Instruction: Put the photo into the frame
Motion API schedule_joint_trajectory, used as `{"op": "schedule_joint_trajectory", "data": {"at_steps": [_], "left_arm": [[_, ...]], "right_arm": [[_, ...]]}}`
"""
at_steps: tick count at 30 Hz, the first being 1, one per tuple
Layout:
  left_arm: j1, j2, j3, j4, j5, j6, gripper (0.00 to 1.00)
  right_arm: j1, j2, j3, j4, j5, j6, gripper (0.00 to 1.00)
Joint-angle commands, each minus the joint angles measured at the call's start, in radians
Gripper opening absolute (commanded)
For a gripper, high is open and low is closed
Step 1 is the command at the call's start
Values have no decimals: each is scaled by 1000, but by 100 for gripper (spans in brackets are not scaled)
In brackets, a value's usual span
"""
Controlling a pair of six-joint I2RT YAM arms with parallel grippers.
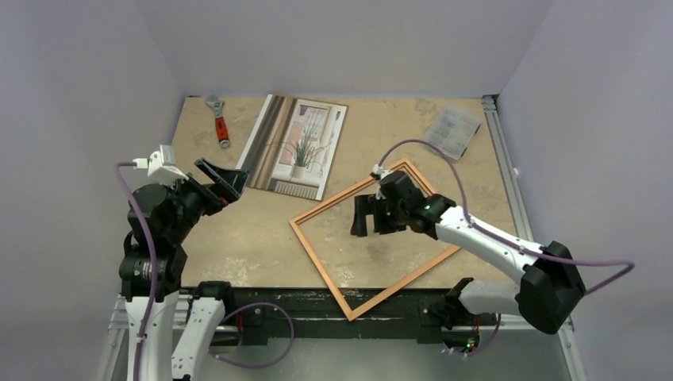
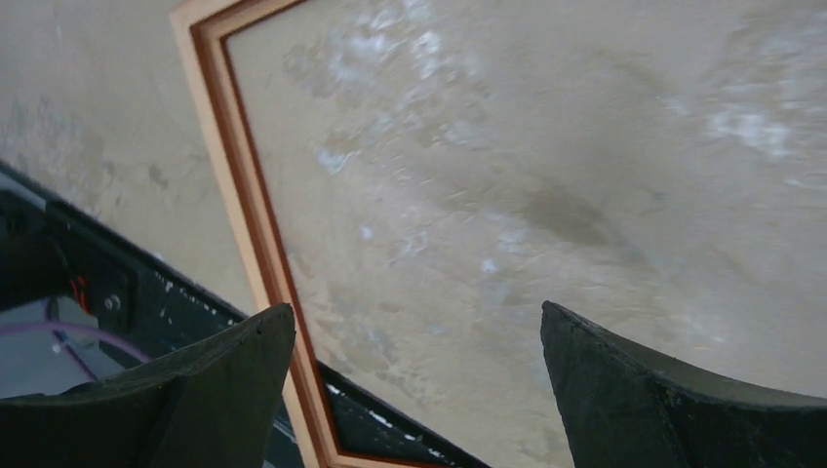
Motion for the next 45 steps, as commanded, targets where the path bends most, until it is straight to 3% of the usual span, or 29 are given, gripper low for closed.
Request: {"op": "schedule_joint_trajectory", "data": {"at_steps": [1, 9, 14, 19, 28, 31, 34, 37, 39, 45], "left_arm": [[2, -4, 107, -36, 63, 40, 100], [2, 31, 188, -145, 75, 86, 100], [2, 25, 229, -211, 27, 126, 100], [2, -1, 257, -250, -26, 152, 100], [2, -15, 255, -260, -37, 163, 100], [2, 1, 246, -256, -15, 163, 100], [2, 15, 235, -252, -4, 166, 100], [2, 27, 217, -248, -4, 162, 100], [2, 38, 214, -253, -6, 157, 100], [2, 65, 191, -250, 2, 149, 100]], "right_arm": [[223, 56, 73, 99, 42, 69, 95], [566, 346, 323, -32, 283, 45, 91], [690, 549, 495, -154, 434, 44, 82], [726, 677, 590, -292, 561, 101, 75], [723, 702, 532, -257, 544, 141, 63], [714, 705, 507, -230, 518, 139, 44], [693, 692, 469, -191, 471, 133, 18], [678, 642, 409, -137, 421, 118, 4], [678, 601, 380, -128, 421, 100, 0], [678, 456, 259, -57, 412, -46, 0]]}}
